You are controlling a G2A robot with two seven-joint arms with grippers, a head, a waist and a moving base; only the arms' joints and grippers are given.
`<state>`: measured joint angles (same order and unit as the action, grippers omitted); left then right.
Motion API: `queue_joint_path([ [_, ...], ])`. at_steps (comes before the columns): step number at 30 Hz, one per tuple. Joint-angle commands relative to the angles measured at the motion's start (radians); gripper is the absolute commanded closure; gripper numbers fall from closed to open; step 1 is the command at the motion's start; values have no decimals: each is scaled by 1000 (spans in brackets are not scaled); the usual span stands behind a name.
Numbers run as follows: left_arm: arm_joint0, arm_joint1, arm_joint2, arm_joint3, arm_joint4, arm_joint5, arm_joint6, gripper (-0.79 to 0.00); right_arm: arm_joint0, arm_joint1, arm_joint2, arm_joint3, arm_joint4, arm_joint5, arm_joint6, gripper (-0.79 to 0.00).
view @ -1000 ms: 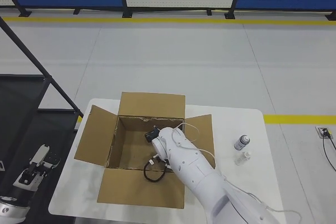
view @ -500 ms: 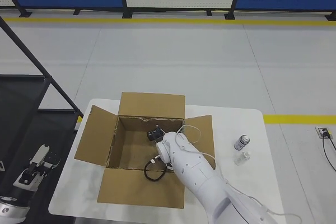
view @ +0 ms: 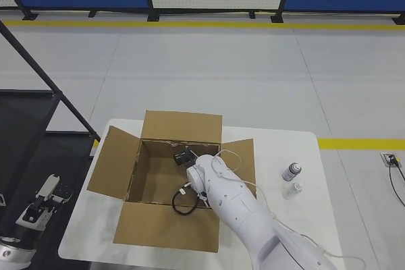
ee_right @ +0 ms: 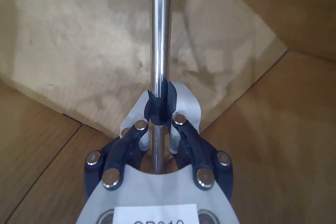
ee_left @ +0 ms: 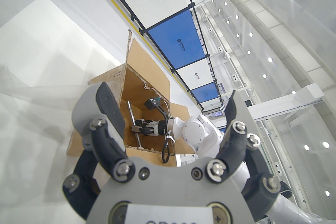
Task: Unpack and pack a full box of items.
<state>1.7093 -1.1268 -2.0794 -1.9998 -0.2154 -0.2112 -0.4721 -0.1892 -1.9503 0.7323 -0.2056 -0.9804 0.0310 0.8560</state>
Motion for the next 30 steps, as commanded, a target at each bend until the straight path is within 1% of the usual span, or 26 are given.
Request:
queue_joint_path([
  [1, 0, 0, 0, 0, 0, 0, 0, -785, 9, -2, -1, -19, -2, -18, 20, 0],
  [7, 0, 0, 0, 0, 0, 0, 0, -785, 25, -4, -5, -93, -18, -53, 67, 0],
  [11, 0, 0, 0, 0, 0, 0, 0, -785, 28, 8, 7, -151, -21, -79, 64, 0],
  [14, 0, 0, 0, 0, 0, 0, 0, -785, 11, 21, 18, -233, -36, -68, 44, 0],
  [17, 0, 0, 0, 0, 0, 0, 0, -785, -20, 47, 40, -363, -69, -42, 38, 0],
  [20, 0, 0, 0, 0, 0, 0, 0, -785, -83, 87, 79, -571, -142, 13, 84, 0],
  [22, 0, 0, 0, 0, 0, 0, 0, -785, -160, 124, 125, -769, -201, 26, 159, 0],
  [23, 0, 0, 0, 0, 0, 0, 0, -785, -192, 137, 142, -840, -224, 24, 193, 0],
  [24, 0, 0, 0, 0, 0, 0, 0, -785, -262, 162, 180, -989, -282, 19, 256, 0],
  [26, 0, 0, 0, 0, 0, 0, 0, -785, -376, 194, 234, -1203, -355, -1, 334, 0],
  [28, 0, 0, 0, 0, 0, 0, 0, -785, -475, 217, 282, -1378, -409, -30, 380, 0],
  [30, 0, 0, 0, 0, 0, 0, 0, -785, -547, 233, 318, -1510, -471, -37, 404, 0],
])
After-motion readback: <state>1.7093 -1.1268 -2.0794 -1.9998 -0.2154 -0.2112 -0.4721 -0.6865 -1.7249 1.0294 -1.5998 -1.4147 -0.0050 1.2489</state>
